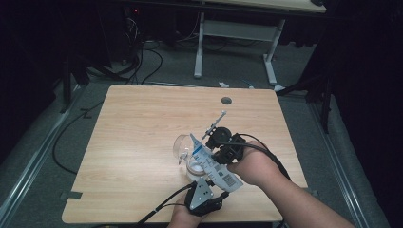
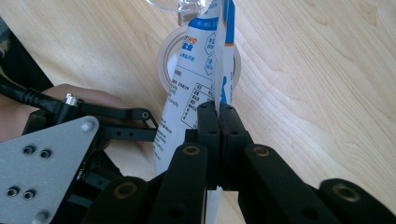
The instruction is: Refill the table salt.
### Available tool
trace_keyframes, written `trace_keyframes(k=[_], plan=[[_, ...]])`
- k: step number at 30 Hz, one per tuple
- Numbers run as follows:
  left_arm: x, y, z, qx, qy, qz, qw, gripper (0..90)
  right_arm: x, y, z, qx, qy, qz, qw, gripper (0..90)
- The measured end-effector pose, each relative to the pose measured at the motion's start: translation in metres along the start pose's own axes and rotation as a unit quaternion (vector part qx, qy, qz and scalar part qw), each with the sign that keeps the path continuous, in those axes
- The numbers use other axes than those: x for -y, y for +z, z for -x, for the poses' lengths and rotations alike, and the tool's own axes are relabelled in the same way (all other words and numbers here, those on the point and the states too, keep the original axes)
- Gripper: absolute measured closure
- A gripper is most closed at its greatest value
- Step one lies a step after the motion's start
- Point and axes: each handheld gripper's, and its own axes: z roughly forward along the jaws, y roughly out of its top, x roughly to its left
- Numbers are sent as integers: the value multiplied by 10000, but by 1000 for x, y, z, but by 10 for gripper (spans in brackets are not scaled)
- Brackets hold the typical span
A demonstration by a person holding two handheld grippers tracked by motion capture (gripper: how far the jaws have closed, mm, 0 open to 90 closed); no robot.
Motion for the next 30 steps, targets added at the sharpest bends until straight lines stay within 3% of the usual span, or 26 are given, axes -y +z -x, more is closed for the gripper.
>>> trace_keyframes(k=[16, 30], plan=[[7, -3, -3, 29, -26, -39, 10000, 498, 0, -5, 1, 17, -17, 79, 10000, 897], [16, -23, -15, -29, -50, -60, 10000, 516, 1, -2, 1, 23, -50, 53, 10000, 897]])
